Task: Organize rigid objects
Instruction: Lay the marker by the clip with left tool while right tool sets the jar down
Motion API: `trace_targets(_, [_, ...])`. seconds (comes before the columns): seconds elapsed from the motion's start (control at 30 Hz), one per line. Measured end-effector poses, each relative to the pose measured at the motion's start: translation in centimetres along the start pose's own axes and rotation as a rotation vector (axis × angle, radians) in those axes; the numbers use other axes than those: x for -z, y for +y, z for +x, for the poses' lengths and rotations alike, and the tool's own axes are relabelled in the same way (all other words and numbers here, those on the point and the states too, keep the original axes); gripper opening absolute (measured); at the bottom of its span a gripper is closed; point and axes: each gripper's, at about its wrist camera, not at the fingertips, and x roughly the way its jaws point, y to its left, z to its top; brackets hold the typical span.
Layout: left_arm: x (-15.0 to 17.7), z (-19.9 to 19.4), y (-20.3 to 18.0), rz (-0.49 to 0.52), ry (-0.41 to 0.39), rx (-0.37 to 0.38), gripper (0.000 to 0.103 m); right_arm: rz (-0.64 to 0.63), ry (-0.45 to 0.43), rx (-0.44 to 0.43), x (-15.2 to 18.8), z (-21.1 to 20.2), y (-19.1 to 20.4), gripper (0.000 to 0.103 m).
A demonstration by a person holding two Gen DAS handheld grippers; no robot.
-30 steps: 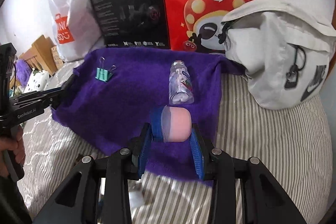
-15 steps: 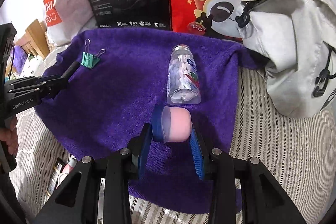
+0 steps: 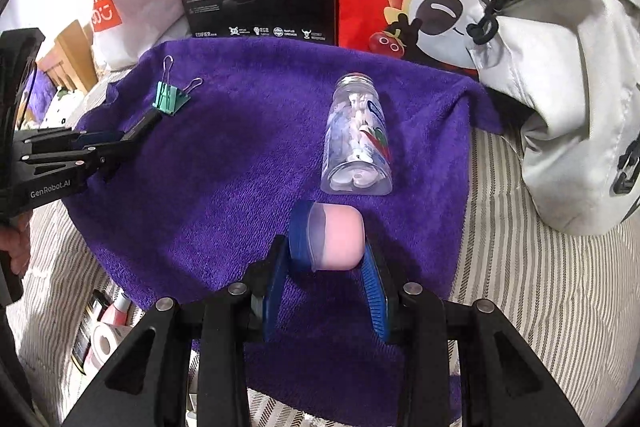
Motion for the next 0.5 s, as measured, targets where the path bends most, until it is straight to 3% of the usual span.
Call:
trace_targets(0.37, [0.11,-0.17,-0.13,0.018,0.026,-0.014,0.024,-0.067,0.015,-0.029,-0.14,0.11,-0.3,0.038])
trace_targets(0.5, [0.43,-0.37,0.11,0.006,0.037,-0.03,0.037,-0.084,0.022,-0.039,-0.16,-0.06,0.04,0.044])
